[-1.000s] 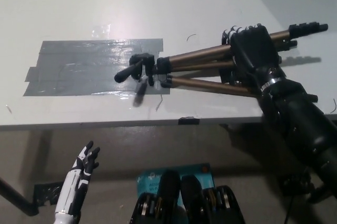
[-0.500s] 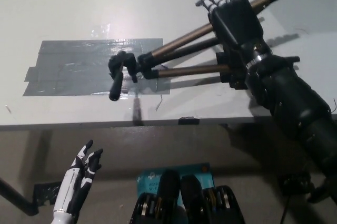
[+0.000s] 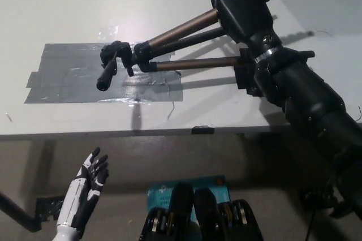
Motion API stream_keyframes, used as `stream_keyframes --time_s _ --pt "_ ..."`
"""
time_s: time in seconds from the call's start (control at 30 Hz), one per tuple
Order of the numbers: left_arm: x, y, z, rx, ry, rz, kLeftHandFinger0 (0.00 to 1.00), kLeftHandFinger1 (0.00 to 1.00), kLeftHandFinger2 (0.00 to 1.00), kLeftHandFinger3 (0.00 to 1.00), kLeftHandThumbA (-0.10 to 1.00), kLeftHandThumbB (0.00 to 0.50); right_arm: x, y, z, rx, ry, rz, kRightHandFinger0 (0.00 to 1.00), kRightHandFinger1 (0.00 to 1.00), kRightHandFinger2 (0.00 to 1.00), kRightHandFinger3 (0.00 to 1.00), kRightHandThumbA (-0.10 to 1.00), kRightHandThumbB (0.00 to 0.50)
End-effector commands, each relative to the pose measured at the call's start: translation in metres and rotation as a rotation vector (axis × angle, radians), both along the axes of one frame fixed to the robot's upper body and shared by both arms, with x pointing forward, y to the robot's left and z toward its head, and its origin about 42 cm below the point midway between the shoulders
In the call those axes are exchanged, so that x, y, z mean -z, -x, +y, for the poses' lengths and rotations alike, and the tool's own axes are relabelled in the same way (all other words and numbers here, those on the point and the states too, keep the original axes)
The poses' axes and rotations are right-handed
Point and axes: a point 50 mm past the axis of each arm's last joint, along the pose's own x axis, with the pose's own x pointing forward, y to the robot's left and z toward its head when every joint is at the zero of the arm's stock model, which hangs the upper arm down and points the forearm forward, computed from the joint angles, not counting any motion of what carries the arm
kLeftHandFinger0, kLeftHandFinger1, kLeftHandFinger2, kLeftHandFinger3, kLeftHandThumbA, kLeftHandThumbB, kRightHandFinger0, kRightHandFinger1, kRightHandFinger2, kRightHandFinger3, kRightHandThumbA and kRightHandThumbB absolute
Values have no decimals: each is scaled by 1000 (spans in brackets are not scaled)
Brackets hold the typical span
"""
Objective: A tripod is kept on the middle of the desk infront of the robot and the robot grabs one of its legs to pick it up and hands it to a person
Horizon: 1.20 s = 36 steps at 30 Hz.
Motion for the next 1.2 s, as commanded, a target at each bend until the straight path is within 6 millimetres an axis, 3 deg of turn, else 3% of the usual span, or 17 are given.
stream_keyframes --time_s 0.0,0.07,0.17,0.27,0.33,0.47,0.5,0.57,0.7,0.8,0.83,0.87,1.03,1.17 --pt "-12 -1 1 35 -31 -65 943 1000 1000 1000 966 21 -74 -1 29 -110 -129 -221 0 290 737 790 -100 244" --pt "-9 4 0 35 -29 -55 1000 1000 1000 1000 1000 35 -69 1 32 -120 -136 -218 0 277 726 758 -100 258" --pt "-9 2 1 30 -24 -61 1000 1000 1000 1000 1000 43 -74 0 38 -125 -139 -233 0 273 711 739 -100 281" --pt "-8 1 1 34 -29 -57 1000 1000 1000 1000 1000 47 -76 -1 39 -113 -124 -250 0 297 738 793 -100 282" --pt "-8 2 2 34 -33 -52 1000 1000 1000 1000 1000 70 -78 -1 41 -112 -128 -255 0 304 743 799 -100 265" --pt "-8 2 2 36 -36 -48 1000 1000 1000 1000 1000 59 -83 -1 43 -102 -135 -280 0 343 787 861 -100 246" --pt "-8 3 2 36 -41 -45 1000 1000 1000 1000 1000 68 -86 -1 44 -114 -146 -279 0 352 814 892 -100 221" --pt "-9 3 4 34 -48 -44 1000 1000 1000 1000 1000 66 -89 0 47 -122 -157 -276 0 366 816 902 -100 226" --pt "-10 4 4 33 -47 -41 1000 1000 1000 1000 1000 53 -87 0 48 -107 -154 -270 0 390 812 886 -100 275" --pt "-9 5 5 34 -43 -43 1000 1000 1000 1000 1000 47 -82 0 48 -91 -162 -237 1 399 779 802 -100 259" --pt "-10 5 5 34 -45 -50 1000 1000 1000 1000 1000 34 -82 -1 49 -44 -170 -103 579 1000 1000 1000 644 457" --pt "-10 4 5 33 -45 -52 1000 1000 1000 1000 1000 33 -85 0 50 -15 -172 108 1000 1000 1000 1000 696 486" --pt "-13 2 6 29 -47 -56 1000 1000 1000 1000 1000 20 -100 11 52 -8 -147 243 1000 1000 1000 1000 775 500" --pt "-13 1 6 28 -51 -52 1000 1000 1000 1000 1000 41 -106 18 47 -10 -136 291 1000 1000 1000 1000 793 500"
